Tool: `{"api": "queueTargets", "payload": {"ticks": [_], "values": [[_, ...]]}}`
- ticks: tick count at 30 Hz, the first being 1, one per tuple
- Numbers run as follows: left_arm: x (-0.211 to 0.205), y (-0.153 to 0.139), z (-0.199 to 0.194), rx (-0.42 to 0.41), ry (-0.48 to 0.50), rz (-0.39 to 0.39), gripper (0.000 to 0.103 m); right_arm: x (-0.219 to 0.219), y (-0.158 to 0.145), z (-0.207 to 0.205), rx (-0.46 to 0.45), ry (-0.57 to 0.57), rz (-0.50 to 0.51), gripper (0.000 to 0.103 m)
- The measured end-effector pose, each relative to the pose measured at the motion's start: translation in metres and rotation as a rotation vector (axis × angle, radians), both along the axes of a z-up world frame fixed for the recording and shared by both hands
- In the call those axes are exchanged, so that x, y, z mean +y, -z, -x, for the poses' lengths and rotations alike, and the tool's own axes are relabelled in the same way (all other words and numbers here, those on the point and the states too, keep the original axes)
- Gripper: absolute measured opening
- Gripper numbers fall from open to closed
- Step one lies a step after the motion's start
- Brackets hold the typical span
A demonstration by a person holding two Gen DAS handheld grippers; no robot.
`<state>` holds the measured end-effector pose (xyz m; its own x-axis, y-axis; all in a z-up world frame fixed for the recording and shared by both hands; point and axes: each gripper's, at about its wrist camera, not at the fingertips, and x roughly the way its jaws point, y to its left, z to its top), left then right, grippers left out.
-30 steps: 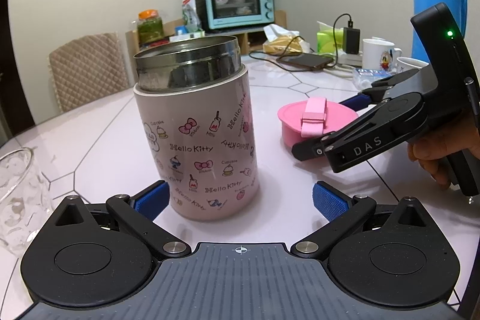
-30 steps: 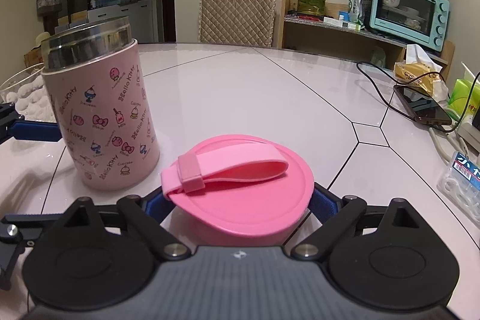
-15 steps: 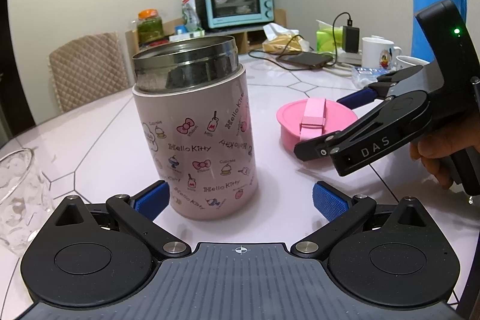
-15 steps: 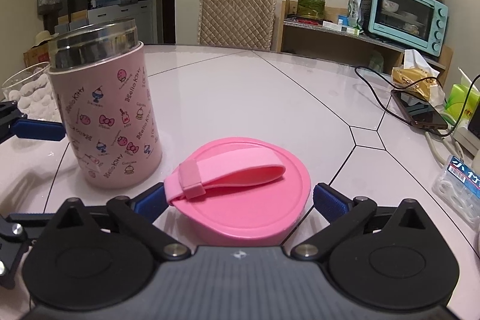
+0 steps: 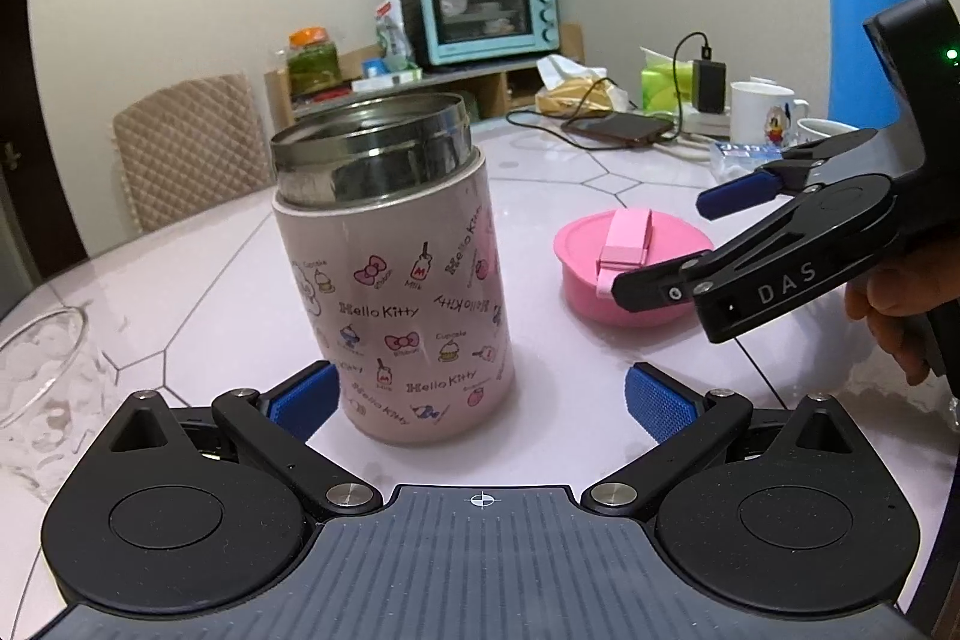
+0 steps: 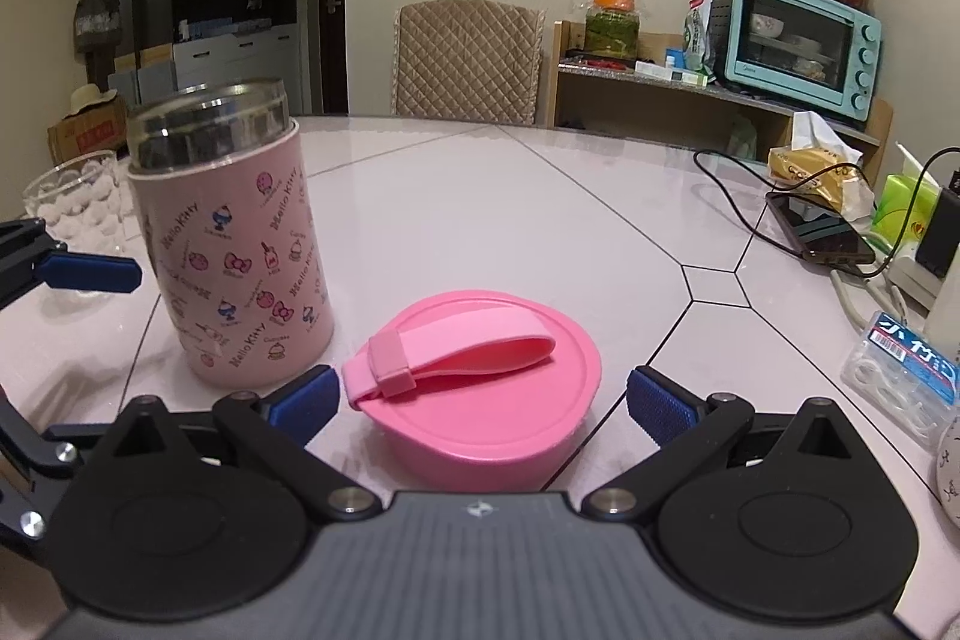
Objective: Unscrew bottle cap and pour
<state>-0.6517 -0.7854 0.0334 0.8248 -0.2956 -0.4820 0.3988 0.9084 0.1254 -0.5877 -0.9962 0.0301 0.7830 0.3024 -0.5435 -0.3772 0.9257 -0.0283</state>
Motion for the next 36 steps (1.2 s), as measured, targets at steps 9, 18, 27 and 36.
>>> {"api": "queueTargets", "payload": {"ticks": [9, 18, 27, 36], "values": [[-0.006, -0.011, 0.020, -0.062, -0.075, 0.002, 0.103, -0.013, -0.015, 0.022, -0.042, 0.026, -0.062, 0.103], [-0.012, -0.016, 0.037, -0.077, -0.110, 0.026, 0.103, -0.021, -0.026, 0.049, -0.094, 0.048, -0.110, 0.103], [-0.016, -0.022, 0.055, -0.090, -0.162, 0.063, 0.103, -0.028, -0.028, 0.074, -0.104, 0.056, -0.136, 0.103], [-0.017, -0.025, 0.070, -0.097, -0.223, 0.086, 0.103, -0.032, -0.033, 0.101, -0.139, 0.060, -0.134, 0.103]]}}
